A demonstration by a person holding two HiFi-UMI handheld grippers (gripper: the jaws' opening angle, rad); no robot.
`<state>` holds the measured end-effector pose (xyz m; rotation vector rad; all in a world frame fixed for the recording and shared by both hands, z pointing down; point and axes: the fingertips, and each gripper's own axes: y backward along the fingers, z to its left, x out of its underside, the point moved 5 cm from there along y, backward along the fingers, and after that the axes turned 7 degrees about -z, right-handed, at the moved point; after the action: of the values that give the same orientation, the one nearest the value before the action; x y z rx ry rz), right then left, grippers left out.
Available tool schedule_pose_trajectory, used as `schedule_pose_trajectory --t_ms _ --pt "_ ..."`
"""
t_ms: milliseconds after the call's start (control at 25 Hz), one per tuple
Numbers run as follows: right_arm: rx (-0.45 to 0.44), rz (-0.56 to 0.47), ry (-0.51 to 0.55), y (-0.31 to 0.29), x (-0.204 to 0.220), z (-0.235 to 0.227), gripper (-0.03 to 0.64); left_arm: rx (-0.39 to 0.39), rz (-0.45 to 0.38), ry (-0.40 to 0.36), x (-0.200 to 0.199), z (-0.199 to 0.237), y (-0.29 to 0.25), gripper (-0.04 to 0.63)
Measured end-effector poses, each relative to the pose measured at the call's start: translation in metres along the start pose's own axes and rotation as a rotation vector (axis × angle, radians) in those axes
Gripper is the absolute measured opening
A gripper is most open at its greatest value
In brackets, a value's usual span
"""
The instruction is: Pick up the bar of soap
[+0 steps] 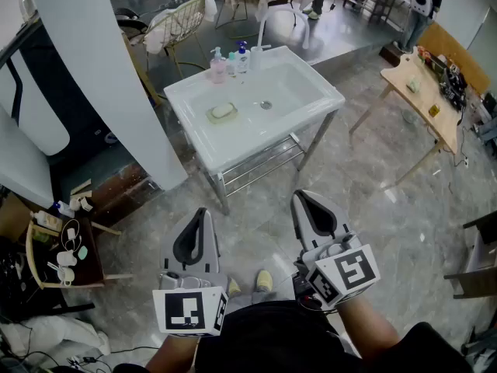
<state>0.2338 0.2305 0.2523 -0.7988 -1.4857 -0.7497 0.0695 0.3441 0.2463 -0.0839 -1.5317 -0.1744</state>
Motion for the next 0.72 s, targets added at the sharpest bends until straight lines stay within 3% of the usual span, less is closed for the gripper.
schedule_pose_trajectory --t_ms 360,720 --pt "0.008 -0.017 -0.002 0.002 0.001 0.022 0.009 -0.005 0.109 0.011 0.015 0.019 0.014 0.003" --pt "0.035 -0.020 -0.005 0.003 0.005 0.045 0.008 0.026 0.090 0.026 0.019 0.043 0.029 0.003"
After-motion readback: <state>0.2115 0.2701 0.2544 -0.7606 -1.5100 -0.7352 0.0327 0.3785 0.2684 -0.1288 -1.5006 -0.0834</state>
